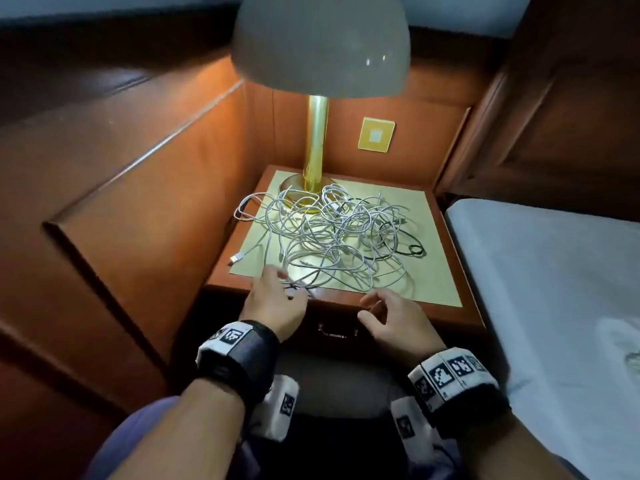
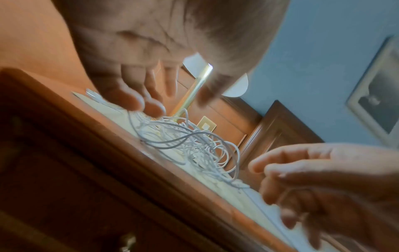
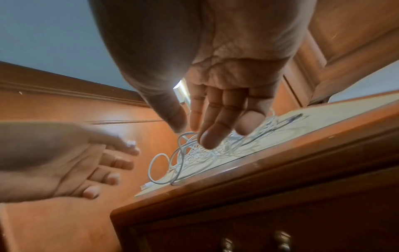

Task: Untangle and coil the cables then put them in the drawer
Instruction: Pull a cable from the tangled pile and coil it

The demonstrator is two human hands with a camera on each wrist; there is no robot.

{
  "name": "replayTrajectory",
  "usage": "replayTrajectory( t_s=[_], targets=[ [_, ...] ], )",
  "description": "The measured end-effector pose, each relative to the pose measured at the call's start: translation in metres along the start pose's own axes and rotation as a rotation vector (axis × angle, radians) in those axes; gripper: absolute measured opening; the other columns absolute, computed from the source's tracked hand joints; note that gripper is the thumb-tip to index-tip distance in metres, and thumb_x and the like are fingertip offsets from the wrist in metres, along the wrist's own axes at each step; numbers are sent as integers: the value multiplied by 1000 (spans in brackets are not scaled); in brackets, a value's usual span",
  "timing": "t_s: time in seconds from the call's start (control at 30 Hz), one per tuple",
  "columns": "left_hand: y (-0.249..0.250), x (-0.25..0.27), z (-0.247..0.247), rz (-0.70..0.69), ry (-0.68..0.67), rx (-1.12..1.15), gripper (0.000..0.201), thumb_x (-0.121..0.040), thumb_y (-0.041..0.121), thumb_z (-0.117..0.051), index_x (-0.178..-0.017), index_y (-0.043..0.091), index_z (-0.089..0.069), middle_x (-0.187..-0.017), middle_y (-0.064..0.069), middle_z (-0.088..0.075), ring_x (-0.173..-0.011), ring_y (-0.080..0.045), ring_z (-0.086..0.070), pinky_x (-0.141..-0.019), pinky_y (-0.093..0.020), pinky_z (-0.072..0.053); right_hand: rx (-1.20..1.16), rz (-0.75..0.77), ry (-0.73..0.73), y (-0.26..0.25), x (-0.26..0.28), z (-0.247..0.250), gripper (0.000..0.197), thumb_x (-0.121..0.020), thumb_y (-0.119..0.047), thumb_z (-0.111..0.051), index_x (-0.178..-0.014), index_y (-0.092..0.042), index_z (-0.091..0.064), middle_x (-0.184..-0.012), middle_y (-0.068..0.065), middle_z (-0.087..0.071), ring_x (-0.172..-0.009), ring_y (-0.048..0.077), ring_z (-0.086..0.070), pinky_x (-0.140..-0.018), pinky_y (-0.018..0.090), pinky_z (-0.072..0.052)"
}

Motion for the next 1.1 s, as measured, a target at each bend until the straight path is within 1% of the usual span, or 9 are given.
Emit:
replayTrajectory(
  t_s=[0.2,0.3,0.4,0.47,0.57,0.77,0.97,1.03,1.1],
  targets=[
    [-10,-66,1,104,128,21,63,-91,24,-61,-144,9,-30,-145,-16,-44,-135,-34,-41,-109,-41,-35,15,59,-87,-14,-58,-11,15,-90,-40,-64,-95,-26,-67,-85,-10,-68,-80,4,-62,-75,25,-49],
    [-23,-81,-2,128,81,-12,58,-94,24,-57,-146,10,-35,-127,-12,-62,-121,-34,-56,-105,-40,-43,67,58,-97,-11,-72,-14,15,-91,-39,-63,-93,-25,-68,-86,-9,-67,-80,4,-59,-70,24,-43],
    [-28,-85,-3,28,53,41,25,-97,23,-50,-120,19,-60,-103,-7,-73,-95,-30,-67,-92,-45,-54,40,14,-97,-9,-80,-15,15,-90,-41,-64,-92,-26,-68,-85,-10,-67,-79,5,-59,-67,24,-41],
    [-27,-79,1,-61,114,169,18,-99,22,-47,-103,23,-64,-78,1,-69,-71,-26,-64,-79,-45,-59,0,-19,-73,-7,-83,-16,16,-89,-42,-65,-94,-27,-67,-83,-8,-68,-79,10,-63,-69,27,-43],
    [-12,-60,13,-160,214,470,24,-105,15,-42,-106,11,-65,-65,2,-54,-50,-12,-48,-55,-33,-52,-46,-48,-45,-5,-81,-17,21,-89,-43,-64,-105,-29,-63,-84,-7,-69,-80,13,-67,-74,29,-48],
    [0,-33,30,-175,140,955,29,-108,12,-36,-105,4,-64,-55,2,-34,-48,-9,-34,-42,-25,-49,-81,35,2,-21,-68,-18,30,-86,-37,-71,-113,-29,-60,-85,-10,-69,-76,2,-63,-70,18,-46],
    [5,-22,27,-55,28,1075,31,-107,13,-35,-107,0,-63,-50,6,-34,-44,-7,-35,-41,-23,-45,-176,85,-105,-33,-59,-19,45,-76,-36,-83,-116,-31,-63,-99,-10,-64,-74,2,-66,-73,19,-50],
    [6,-23,24,-50,36,1037,31,-108,14,-35,-108,0,-63,-51,6,-33,-45,-10,-32,-41,-23,-42,-375,28,-154,-34,-60,-13,48,-71,-24,-82,-115,-29,-63,-102,-5,-66,-81,11,-67,-69,26,-52],
    [3,-28,21,-90,106,922,31,-107,15,-38,-104,3,-66,-51,6,-32,-46,-14,-28,-45,-26,-40,-903,-134,-174,-33,-63,-3,43,-64,-15,-65,-107,-19,-63,-102,3,-69,-89,17,-67,-66,31,-48]
  ],
)
Point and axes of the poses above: each hand's wrist, its own x-axis away from the middle knuckle, its own z-axis out of the back of the hand, y = z × x, the point moved 1 cm from there along -x, towards the middle knuckle
